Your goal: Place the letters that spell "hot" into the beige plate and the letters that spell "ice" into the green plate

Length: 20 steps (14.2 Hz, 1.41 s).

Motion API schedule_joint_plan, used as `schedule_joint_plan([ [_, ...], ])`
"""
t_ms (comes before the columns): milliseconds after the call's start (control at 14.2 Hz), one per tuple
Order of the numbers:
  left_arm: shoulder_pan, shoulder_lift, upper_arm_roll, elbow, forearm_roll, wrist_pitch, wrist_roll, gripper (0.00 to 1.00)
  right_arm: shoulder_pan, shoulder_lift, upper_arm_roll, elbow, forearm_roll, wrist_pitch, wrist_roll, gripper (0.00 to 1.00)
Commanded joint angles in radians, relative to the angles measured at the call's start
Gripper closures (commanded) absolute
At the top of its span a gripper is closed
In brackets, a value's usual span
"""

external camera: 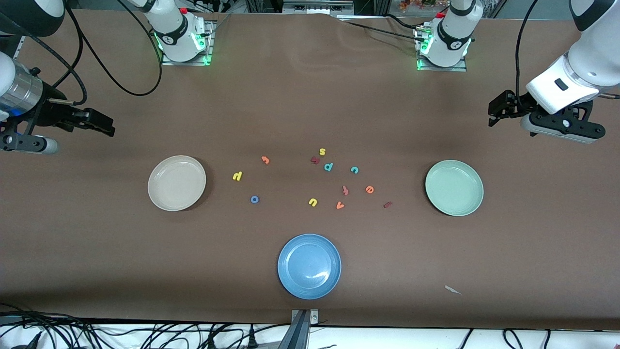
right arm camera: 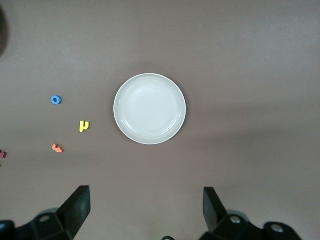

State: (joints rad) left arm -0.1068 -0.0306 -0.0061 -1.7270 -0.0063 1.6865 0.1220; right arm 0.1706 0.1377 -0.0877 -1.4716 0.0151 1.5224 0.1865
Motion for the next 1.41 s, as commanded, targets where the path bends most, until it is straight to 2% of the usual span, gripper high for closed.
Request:
schedule_joint_plan([
  [0, -0.001, -0.002, -0.006, 0.017, 0.016, -0.021, -0.013, 0.00, -0.002, -0.007, -0.001, 0.008, 0.019, -0.018, -0.012, 0.00],
  [1337, -0.002, 0.004, -0.029, 0.017, 0.023, -0.021, -0.015, 0.00, 0.000, -0.009, 0.003, 0.008, 0.019, -0.011, -0.005, 0.00],
])
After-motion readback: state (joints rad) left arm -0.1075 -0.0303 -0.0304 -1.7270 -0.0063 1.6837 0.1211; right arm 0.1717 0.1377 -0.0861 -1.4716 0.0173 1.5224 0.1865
